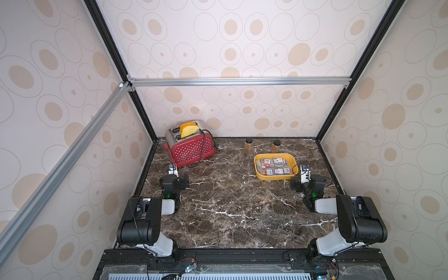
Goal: Take the paper clips out of the storage box
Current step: Pick up the boxed paper clips from the storage box.
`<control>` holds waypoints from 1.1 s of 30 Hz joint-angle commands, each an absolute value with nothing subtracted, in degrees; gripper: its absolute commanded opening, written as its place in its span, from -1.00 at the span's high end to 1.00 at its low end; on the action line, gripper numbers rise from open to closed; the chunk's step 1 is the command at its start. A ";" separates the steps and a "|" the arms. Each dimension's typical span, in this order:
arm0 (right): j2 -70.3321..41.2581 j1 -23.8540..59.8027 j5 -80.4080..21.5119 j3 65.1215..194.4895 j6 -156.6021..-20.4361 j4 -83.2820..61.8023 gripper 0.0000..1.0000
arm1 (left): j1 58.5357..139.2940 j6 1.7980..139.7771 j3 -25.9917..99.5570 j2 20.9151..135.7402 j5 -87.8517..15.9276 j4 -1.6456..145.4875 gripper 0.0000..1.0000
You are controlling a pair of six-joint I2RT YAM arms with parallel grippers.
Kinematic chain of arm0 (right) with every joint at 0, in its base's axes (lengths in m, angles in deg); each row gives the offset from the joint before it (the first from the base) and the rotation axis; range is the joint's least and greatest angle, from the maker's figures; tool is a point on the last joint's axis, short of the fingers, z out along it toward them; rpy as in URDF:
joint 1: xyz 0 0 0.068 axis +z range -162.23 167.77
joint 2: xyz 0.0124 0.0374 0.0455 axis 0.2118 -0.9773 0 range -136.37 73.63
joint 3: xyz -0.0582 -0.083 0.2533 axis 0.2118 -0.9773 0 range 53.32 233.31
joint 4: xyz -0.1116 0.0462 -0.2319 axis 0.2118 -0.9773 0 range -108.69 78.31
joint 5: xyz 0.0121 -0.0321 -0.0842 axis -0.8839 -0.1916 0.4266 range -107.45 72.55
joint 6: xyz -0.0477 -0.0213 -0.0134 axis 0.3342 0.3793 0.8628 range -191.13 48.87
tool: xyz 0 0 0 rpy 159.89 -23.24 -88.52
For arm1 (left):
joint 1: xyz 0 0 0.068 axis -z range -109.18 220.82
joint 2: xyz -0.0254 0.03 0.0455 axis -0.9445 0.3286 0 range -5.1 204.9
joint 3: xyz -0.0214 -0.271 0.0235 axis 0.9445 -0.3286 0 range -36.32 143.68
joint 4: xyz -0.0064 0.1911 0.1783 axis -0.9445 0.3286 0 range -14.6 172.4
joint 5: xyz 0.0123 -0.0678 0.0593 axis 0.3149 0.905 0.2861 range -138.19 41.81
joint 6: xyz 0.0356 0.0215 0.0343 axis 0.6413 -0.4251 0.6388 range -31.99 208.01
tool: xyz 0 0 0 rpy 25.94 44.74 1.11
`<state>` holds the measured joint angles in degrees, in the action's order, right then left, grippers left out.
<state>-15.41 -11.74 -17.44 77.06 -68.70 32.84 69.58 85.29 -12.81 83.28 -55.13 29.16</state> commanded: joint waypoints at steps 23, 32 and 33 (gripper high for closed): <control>-2.99 -12.48 -2.47 99.28 -90.26 -12.13 -1.00 | 69.94 83.90 2.14 71.64 -55.13 57.85 -0.98; -6.24 -12.45 -17.52 112.41 -90.95 -27.91 -1.00 | 71.51 79.79 8.56 67.32 -53.31 67.66 -0.98; -6.87 -12.33 -18.67 113.63 -90.55 -29.24 -1.00 | 71.73 78.99 9.28 67.16 -52.78 69.04 -0.98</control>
<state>-5.02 -12.52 -12.94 110.53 -89.46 -20.49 71.05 82.27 5.76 68.48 -54.21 62.82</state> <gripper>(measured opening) 0.994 0.991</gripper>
